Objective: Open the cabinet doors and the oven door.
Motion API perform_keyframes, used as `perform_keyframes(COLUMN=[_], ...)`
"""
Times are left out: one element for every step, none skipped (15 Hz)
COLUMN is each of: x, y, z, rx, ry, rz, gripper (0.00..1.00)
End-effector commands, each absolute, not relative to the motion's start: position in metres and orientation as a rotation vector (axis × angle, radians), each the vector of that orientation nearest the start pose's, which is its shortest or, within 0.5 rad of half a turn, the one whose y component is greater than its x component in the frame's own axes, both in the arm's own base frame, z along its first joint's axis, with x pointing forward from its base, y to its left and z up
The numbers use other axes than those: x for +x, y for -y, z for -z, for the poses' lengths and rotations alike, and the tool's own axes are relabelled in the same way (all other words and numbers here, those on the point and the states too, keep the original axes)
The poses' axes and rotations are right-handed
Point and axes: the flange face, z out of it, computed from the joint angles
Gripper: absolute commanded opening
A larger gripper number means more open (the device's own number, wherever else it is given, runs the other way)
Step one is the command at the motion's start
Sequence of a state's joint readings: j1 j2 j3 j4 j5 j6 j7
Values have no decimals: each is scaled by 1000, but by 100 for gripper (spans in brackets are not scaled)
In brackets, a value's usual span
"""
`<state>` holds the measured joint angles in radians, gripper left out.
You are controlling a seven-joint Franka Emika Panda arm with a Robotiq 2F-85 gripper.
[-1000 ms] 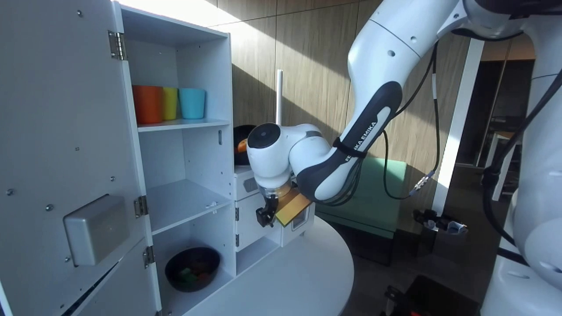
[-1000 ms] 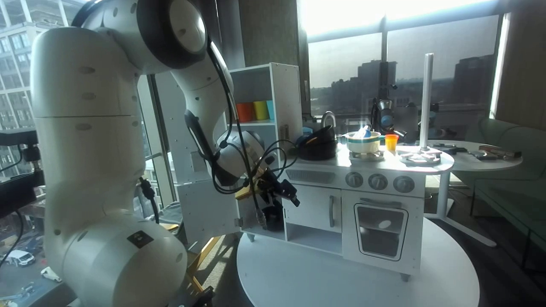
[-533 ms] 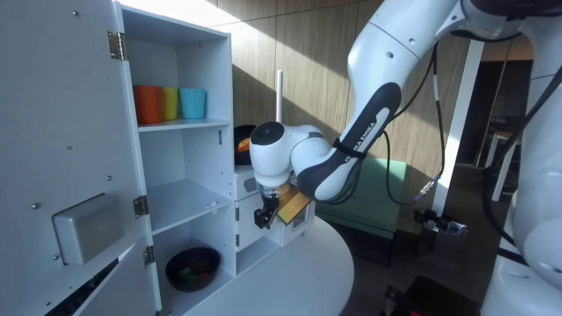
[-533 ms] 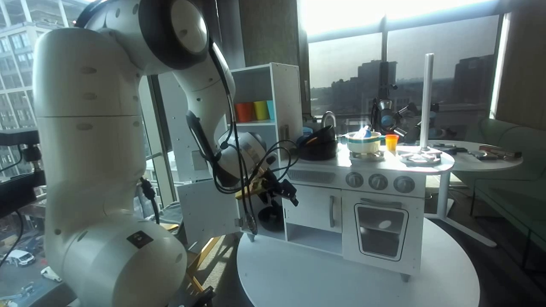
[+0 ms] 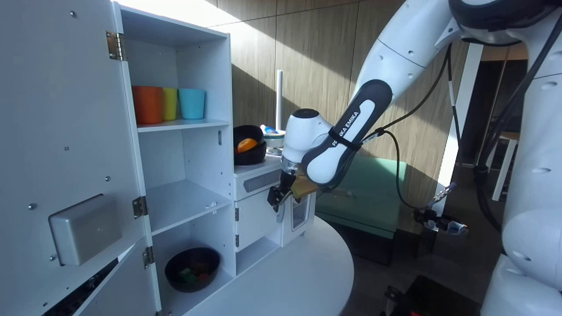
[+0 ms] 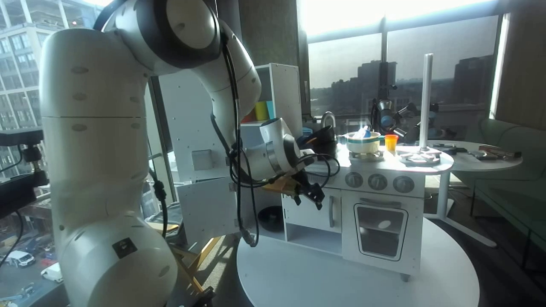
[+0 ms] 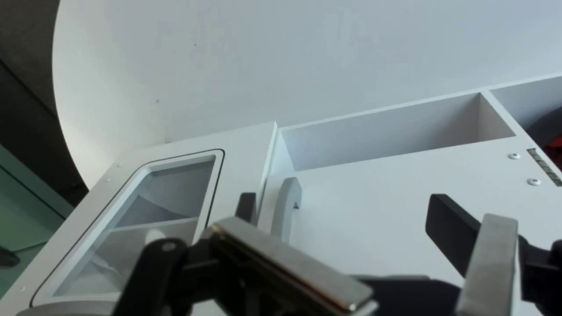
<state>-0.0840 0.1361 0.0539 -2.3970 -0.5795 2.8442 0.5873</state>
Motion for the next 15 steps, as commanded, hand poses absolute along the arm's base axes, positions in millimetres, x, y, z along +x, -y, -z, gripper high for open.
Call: perform_keyframes(x=[535,538,542,546,552,557,563,569,573,577,579,579,581,583,586], y=[19,25,29,30,31,33,37,40,44,51,57,64,69,73,75], z=[-283,-282,-283,-283,-284,-285,-287,-288,-290,-292,-293,-292,-289,-286,-284], rx=[-3171,-3135,-3110,-3073,-3046,-3015,-2990,-2973,-2966,-2980,-3015,-3051,-3079,-3078,-3067], ry=[-222,-210,-210,-200,-185,-177,-159,-136,-113,-78,-42,-16,-8,-4,8], rz=[544,566,584,573,564,562,569,578,597,635,631,595,576,592,616], gripper=[100,100,100,100,100,100,100,100,100,100,100,100,100,100,100])
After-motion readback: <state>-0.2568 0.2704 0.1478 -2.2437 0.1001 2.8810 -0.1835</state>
